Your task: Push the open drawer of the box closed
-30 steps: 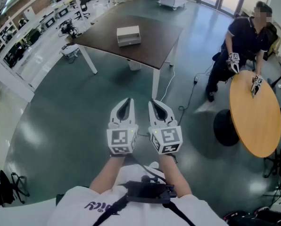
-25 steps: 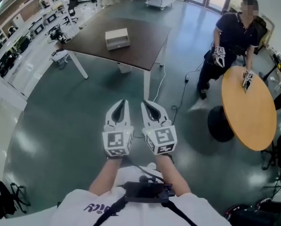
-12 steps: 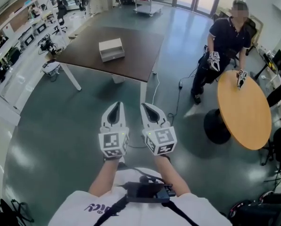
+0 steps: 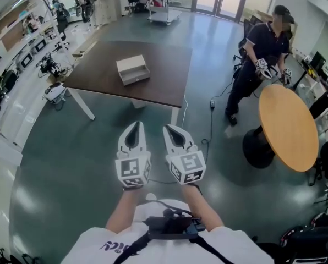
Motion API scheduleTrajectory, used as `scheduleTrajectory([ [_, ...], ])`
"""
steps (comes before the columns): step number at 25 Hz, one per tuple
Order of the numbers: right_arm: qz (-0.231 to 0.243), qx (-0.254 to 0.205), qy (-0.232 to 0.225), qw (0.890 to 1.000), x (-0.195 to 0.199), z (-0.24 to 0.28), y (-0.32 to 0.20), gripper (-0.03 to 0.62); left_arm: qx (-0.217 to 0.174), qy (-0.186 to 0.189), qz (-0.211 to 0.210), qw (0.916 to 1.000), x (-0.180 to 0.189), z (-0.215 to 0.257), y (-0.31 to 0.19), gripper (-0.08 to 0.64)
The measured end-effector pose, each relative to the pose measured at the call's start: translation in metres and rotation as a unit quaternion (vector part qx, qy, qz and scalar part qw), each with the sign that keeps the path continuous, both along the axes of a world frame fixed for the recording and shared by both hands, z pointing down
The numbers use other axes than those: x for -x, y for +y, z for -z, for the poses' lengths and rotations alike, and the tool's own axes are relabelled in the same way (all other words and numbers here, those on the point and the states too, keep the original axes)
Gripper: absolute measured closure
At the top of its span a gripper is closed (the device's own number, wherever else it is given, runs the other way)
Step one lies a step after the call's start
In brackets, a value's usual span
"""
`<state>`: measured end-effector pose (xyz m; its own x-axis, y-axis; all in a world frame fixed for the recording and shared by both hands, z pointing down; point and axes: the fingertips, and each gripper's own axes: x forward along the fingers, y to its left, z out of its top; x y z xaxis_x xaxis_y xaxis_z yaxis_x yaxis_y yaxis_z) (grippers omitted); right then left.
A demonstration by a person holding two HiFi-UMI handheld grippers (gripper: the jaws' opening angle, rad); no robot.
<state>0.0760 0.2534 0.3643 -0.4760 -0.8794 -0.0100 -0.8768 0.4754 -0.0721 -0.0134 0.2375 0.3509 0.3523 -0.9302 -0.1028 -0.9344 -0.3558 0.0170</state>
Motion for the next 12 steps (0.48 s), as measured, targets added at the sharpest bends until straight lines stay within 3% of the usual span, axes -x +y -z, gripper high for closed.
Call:
scheduleTrajectory([
  [6, 0.000, 0.014, 0.025, 1.000, 0.054, -0.017, -0.013, 0.603, 0.023, 0.016, -0.007, 0.9996, 0.042, -0.020, -0.029, 0.551],
  [12, 0.005, 0.017, 0.036, 0.999, 0.058, -0.014, -0.039, 0.603, 0.036, 0.033, 0.003, 0.9988, 0.051, -0.028, -0.049, 0.551],
])
